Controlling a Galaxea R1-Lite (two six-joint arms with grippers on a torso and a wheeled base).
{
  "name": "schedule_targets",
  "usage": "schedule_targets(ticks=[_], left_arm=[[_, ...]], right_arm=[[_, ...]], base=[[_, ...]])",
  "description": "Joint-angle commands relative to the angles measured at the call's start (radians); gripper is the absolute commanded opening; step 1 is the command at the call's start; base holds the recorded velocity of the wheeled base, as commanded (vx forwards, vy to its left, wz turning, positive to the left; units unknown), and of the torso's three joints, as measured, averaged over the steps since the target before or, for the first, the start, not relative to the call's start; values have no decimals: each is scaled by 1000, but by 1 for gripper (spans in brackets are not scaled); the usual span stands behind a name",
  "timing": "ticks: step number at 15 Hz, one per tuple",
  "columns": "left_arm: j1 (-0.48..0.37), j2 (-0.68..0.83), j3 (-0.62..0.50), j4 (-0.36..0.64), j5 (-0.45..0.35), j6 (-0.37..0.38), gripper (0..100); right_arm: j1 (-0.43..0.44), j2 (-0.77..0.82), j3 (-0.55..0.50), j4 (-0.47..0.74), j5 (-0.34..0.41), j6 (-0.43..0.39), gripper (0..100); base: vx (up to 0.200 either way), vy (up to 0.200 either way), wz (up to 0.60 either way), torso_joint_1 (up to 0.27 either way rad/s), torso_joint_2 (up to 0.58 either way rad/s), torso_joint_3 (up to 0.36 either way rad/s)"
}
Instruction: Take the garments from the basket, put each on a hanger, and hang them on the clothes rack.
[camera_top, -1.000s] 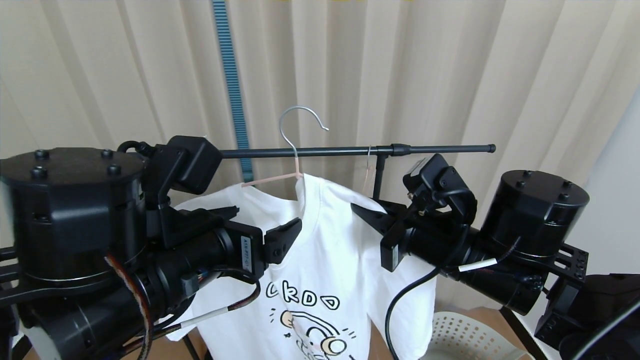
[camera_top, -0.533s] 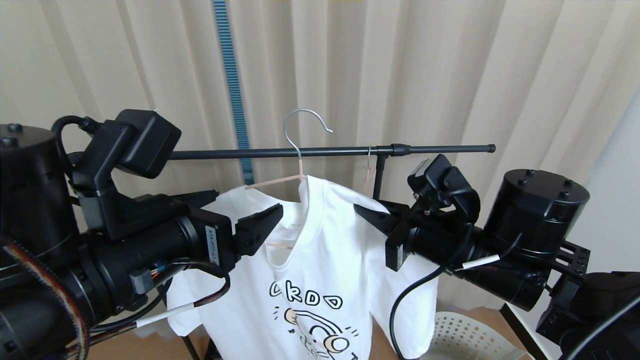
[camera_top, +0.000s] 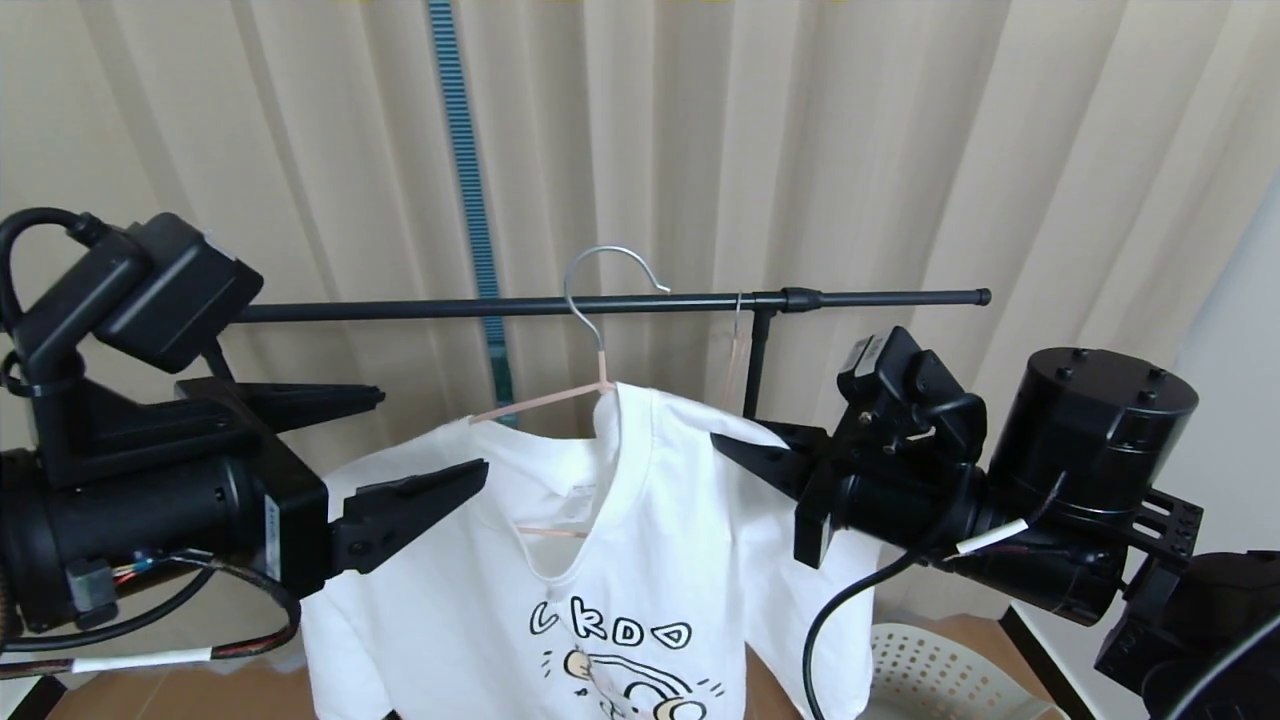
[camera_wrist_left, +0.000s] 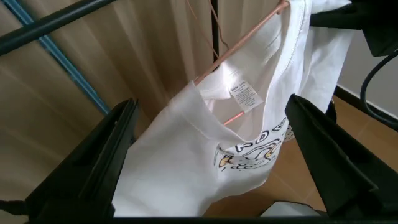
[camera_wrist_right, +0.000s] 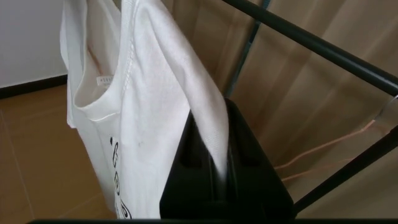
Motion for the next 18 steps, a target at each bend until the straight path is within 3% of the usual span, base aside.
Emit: schedule_targets(ticks=[1, 3, 5, 7, 11, 18], left_arm=[[49, -16, -27, 60, -103, 20, 100], [101, 18, -81, 132, -254, 24, 100], [179, 93, -125, 158, -350, 51, 100], [251, 127, -136, 161, -410, 81, 100], [374, 130, -131, 233, -547, 215, 100], [408, 50, -64, 232, -541, 195, 100]], right_arm=[[-4, -19, 19, 0, 33, -2, 0], [-4, -20, 35, 0, 59, -2, 0], [-4, -20, 38, 0, 73, -2, 0], [-4, -25, 36, -2, 75, -2, 0], [-6, -36, 36, 0, 75, -2, 0], [-10, -45, 26, 3, 69, -3, 0]], base=[[0, 0, 0, 0, 0, 0], [0, 0, 0, 0, 0, 0], [0, 0, 0, 0, 0, 0], [0, 0, 0, 0, 0, 0], [0, 0, 0, 0, 0, 0], [0, 0, 0, 0, 0, 0]])
